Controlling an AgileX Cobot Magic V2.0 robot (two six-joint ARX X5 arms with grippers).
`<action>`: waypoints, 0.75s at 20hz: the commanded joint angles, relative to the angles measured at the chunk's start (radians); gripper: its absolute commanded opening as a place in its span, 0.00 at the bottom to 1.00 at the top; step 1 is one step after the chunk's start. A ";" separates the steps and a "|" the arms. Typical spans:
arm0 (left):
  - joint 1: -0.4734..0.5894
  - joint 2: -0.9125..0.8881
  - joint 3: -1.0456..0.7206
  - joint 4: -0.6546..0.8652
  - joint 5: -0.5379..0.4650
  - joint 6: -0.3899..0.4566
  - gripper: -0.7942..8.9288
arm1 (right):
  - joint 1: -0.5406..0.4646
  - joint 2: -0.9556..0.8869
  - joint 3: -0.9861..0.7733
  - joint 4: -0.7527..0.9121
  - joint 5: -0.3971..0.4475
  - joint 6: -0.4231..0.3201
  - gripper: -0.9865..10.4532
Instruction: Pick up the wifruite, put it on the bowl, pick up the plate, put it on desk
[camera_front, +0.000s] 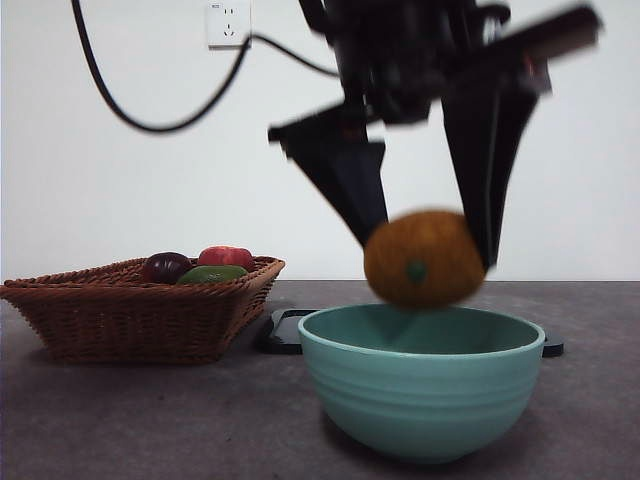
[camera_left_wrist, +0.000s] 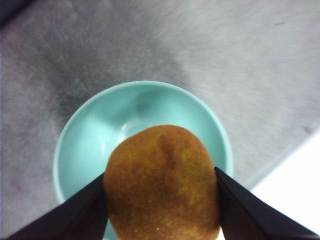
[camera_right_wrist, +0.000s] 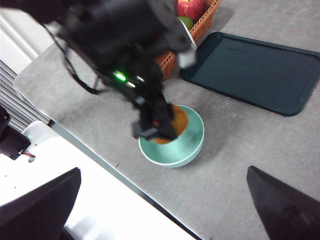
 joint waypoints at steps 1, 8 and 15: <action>-0.012 0.054 0.022 0.009 0.000 -0.009 0.29 | 0.004 0.000 0.016 0.005 0.000 -0.010 0.65; -0.009 0.153 0.022 0.032 -0.004 0.000 0.29 | 0.004 0.000 0.016 0.013 0.000 -0.011 0.65; -0.006 0.169 0.022 0.032 -0.027 0.011 0.29 | 0.004 0.000 0.016 0.013 0.000 -0.011 0.65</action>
